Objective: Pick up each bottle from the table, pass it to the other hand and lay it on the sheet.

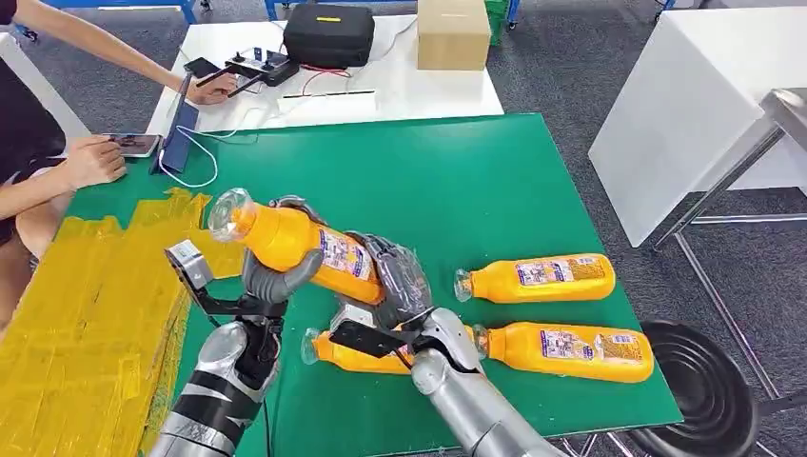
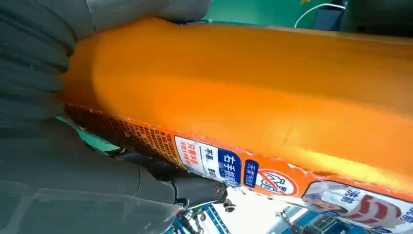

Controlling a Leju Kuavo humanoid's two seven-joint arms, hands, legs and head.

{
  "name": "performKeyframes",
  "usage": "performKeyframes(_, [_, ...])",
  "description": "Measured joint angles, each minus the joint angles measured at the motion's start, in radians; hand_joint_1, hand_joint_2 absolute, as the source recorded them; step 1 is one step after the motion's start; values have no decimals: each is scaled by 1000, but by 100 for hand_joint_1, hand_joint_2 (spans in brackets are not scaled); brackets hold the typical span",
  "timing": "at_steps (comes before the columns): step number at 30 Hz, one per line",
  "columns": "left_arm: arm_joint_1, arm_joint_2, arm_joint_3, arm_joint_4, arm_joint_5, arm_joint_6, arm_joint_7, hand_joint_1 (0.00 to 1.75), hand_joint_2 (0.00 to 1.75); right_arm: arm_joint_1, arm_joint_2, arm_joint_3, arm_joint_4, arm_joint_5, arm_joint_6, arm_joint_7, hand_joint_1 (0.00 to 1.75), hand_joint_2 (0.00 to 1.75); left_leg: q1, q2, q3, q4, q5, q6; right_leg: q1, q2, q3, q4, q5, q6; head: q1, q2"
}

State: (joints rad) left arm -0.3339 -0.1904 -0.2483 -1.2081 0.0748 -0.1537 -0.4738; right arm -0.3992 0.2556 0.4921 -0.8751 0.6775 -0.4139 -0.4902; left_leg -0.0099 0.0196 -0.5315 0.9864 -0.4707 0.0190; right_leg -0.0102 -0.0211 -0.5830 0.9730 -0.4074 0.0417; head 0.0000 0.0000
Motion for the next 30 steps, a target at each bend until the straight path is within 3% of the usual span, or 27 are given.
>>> performKeyframes(1, [-2,0,-2,0,-3,1,0,175,175,4,-2,0,-10,-4,-3,-1,175,175,0,0,0,0,0,0,0,0,0,0,0,0,0,0])
performKeyframes(2, [-4,0,-3,0,-7,2,-1,175,175,8,-3,-1,-20,-8,-4,-1,79,175,0,0,0,0,0,0,0,0,0,0,0,0,0,0])
performKeyframes(3, [-6,0,-4,0,-13,3,-2,175,175,11,-6,-1,-29,-10,-4,-1,0,175,0,0,0,0,0,0,0,0,0,0,0,0,0,0])
performKeyframes(8, [-15,-3,-13,-7,-81,62,-13,175,175,48,-26,-2,-152,-21,3,2,0,175,0,0,-1,0,0,0,0,0,0,0,0,0,0,0])
performKeyframes(13, [-13,16,-2,-36,-385,350,6,175,175,113,-45,-7,-339,-93,38,9,0,175,0,0,-1,0,0,0,0,0,0,0,0,0,0,0])
performKeyframes(14, [-13,24,5,-42,-455,404,21,175,175,130,-50,-11,-376,-119,52,11,0,0,0,0,-1,0,0,0,0,0,0,0,0,0,0,0])
performKeyframes(22, [-21,106,112,-25,-991,717,182,175,175,249,-88,-58,-621,-303,172,-9,0,0,0,0,-1,0,0,0,0,0,-1,0,0,0,0,0])
performKeyframes(24, [-22,126,138,-13,-1028,738,196,175,175,267,-95,-67,-653,-317,181,-12,0,0,0,0,-1,0,0,0,0,1,-1,0,0,0,0,0])
performKeyframes(25, [-23,133,146,-9,-1031,741,200,175,175,273,-97,-71,-666,-320,184,-13,0,175,0,0,-1,0,0,0,0,0,-1,0,0,0,0,0])
performKeyframes(30, [-36,166,182,32,-1311,830,342,175,175,295,-102,-86,-714,-363,189,-19,0,175,0,0,-1,0,0,0,0,0,-1,0,0,0,0,0])
